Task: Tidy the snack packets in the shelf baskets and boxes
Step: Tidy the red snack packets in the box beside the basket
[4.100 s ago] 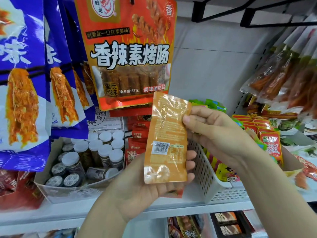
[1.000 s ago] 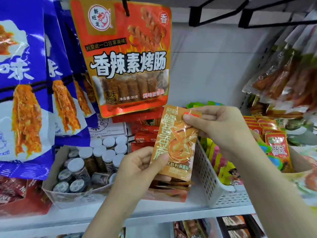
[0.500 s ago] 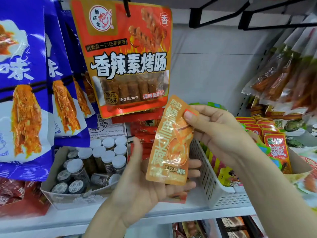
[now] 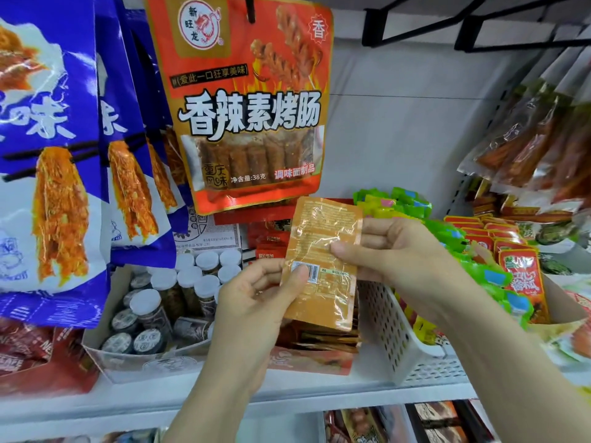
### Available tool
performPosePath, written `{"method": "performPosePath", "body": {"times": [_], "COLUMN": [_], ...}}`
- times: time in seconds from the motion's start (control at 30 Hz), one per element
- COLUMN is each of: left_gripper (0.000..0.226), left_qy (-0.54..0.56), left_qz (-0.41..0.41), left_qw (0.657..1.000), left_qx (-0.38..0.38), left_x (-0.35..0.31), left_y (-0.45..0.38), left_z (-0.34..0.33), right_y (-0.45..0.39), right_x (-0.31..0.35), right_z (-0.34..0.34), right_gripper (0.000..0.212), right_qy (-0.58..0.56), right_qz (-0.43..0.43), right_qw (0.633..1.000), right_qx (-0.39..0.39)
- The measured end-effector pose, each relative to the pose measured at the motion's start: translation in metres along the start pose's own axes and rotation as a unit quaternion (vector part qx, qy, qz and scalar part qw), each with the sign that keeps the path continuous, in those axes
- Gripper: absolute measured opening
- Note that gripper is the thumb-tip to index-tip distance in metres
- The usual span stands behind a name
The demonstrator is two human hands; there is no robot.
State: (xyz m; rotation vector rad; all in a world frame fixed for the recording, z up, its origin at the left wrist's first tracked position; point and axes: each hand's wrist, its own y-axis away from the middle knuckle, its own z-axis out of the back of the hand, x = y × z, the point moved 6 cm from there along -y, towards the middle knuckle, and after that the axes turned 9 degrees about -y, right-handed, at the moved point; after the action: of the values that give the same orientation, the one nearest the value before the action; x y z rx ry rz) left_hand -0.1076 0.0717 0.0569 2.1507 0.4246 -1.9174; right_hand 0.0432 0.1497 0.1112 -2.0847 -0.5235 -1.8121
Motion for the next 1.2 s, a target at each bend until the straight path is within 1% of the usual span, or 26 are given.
{"method": "performPosePath", "body": {"times": [0.1, 0.17, 0.2, 0.23, 0.3, 0.37, 0.4, 0.43, 0.47, 0.5, 0.57, 0.6, 0.63, 0.67, 0.7, 0.77, 0.8, 0.87, 0.97, 1.0, 1.03, 1.07, 1.1, 1.13, 1.17, 1.2], "left_gripper": [0.027, 0.034, 0.040, 0.047, 0.054, 0.060, 0.063, 0.066, 0.066, 0.060, 0.040, 0.036, 0.033, 0.031, 0.029, 0.027, 0.027, 0.027, 0.010, 0.007, 0.012, 0.014, 0.021, 0.038, 0.058, 0.074], "left_qy": [-0.014, 0.045, 0.092, 0.141, 0.217, 0.276, 0.311, 0.341, 0.351, 0.338, 0.230, 0.169, 0.122, 0.089, 0.067, 0.036, 0.023, -0.012, -0.045, -0.086, -0.147, -0.215, -0.287, -0.364, -0.436, -0.507], "left_qz": [0.004, 0.032, 0.063, 0.104, 0.178, 0.217, 0.224, 0.229, 0.226, 0.216, 0.165, 0.133, 0.108, 0.082, 0.062, 0.034, 0.024, 0.007, -0.023, -0.052, -0.091, -0.131, -0.159, -0.171, -0.171, -0.172], "left_qw": [1.000, 0.997, 0.990, 0.978, 0.938, 0.894, 0.877, 0.866, 0.870, 0.887, 0.949, 0.972, 0.985, 0.992, 0.996, 0.999, 0.999, 1.000, 0.999, 0.995, 0.984, 0.967, 0.945, 0.914, 0.878, 0.832], "left_qx": [0.014, 0.054, 0.082, 0.117, 0.206, 0.277, 0.291, 0.285, 0.261, 0.228, 0.139, 0.093, 0.056, 0.031, 0.015, -0.004, -0.010, -0.012, -0.011, -0.019, -0.028, -0.029, -0.007, 0.043, 0.103, 0.148], "left_x": [-0.001, -0.001, 0.001, 0.002, 0.005, 0.005, 0.005, 0.004, 0.006, 0.007, 0.010, 0.010, 0.010, 0.009, 0.006, 0.004, 0.004, 0.004, -0.001, -0.003, -0.006, -0.009, -0.010, -0.007, 0.001, 0.011], "left_y": [0.001, 0.002, 0.002, 0.005, 0.014, 0.022, 0.023, 0.023, 0.019, 0.014, 0.004, 0.000, -0.002, -0.003, -0.003, -0.002, -0.002, -0.002, -0.002, -0.003, -0.002, -0.002, -0.001, 0.001, 0.002, 0.004], "left_z": [0.000, -0.004, -0.007, -0.012, -0.026, -0.037, -0.039, -0.040, -0.037, -0.033, -0.021, -0.015, -0.009, -0.006, -0.003, -0.002, -0.001, 0.000, 0.001, 0.004, 0.007, 0.010, 0.010, 0.006, 0.002, -0.001], "right_y": [-0.001, -0.001, -0.001, 0.000, 0.001, 0.002, 0.003, 0.002, 0.002, 0.001, -0.001, -0.001, 0.000, 0.001, 0.003, 0.006, 0.006, 0.005, 0.003, 0.003, 0.002, 0.004, 0.006, 0.008, 0.008, 0.004], "right_x": [0.004, 0.007, 0.007, 0.006, 0.004, 0.005, 0.005, 0.006, 0.008, 0.011, 0.014, 0.014, 0.015, 0.016, 0.019, 0.025, 0.027, 0.026, 0.026, 0.029, 0.033, 0.041, 0.049, 0.056, 0.059, 0.057], "right_z": [0.005, 0.008, 0.007, 0.004, -0.003, -0.012, -0.016, -0.016, -0.013, -0.008, 0.002, 0.006, 0.009, 0.012, 0.013, 0.012, 0.012, 0.013, 0.020, 0.026, 0.035, 0.044, 0.049, 0.047, 0.041, 0.032], "right_gripper": [0.036, 0.036, 0.038, 0.040, 0.043, 0.043, 0.043, 0.042, 0.041, 0.038, 0.029, 0.037, 0.045, 0.046, 0.040, 0.019, 0.011, 0.005, 0.004, 0.005, 0.006, 0.006, 0.007, 0.009, 0.011, 0.011], "right_qy": [-0.025, -0.050, -0.063, -0.077, -0.105, -0.111, -0.108, -0.106, -0.103, -0.098, -0.095, -0.096, -0.083, -0.045, 0.013, 0.115, 0.137, 0.166, 0.192, 0.202, 0.232, 0.281, 0.342, 0.398, 0.437, 0.466], "right_qz": [0.005, 0.010, 0.010, 0.007, 0.005, 0.017, 0.027, 0.039, 0.050, 0.058, 0.049, 0.033, 0.020, 0.022, 0.035, 0.078, 0.094, 0.103, 0.087, 0.094, 0.116, 0.148, 0.184, 0.216, 0.239, 0.245], "right_qw": [1.000, 0.999, 0.998, 0.997, 0.993, 0.989, 0.988, 0.988, 0.989, 0.991, 0.993, 0.994, 0.996, 0.998, 0.999, 0.990, 0.986, 0.980, 0.975, 0.969, 0.955, 0.928, 0.890, 0.850, 0.823, 0.809], "right_qx": [-0.017, -0.015, -0.004, 0.014, 0.055, 0.096, 0.109, 0.110, 0.098, 0.076, 0.047, 0.042, 0.036, 0.031, 0.024, 0.005, -0.008, -0.036, -0.076, -0.103, -0.145, -0.195, -0.240, -0.268, -0.272, -0.261]}}
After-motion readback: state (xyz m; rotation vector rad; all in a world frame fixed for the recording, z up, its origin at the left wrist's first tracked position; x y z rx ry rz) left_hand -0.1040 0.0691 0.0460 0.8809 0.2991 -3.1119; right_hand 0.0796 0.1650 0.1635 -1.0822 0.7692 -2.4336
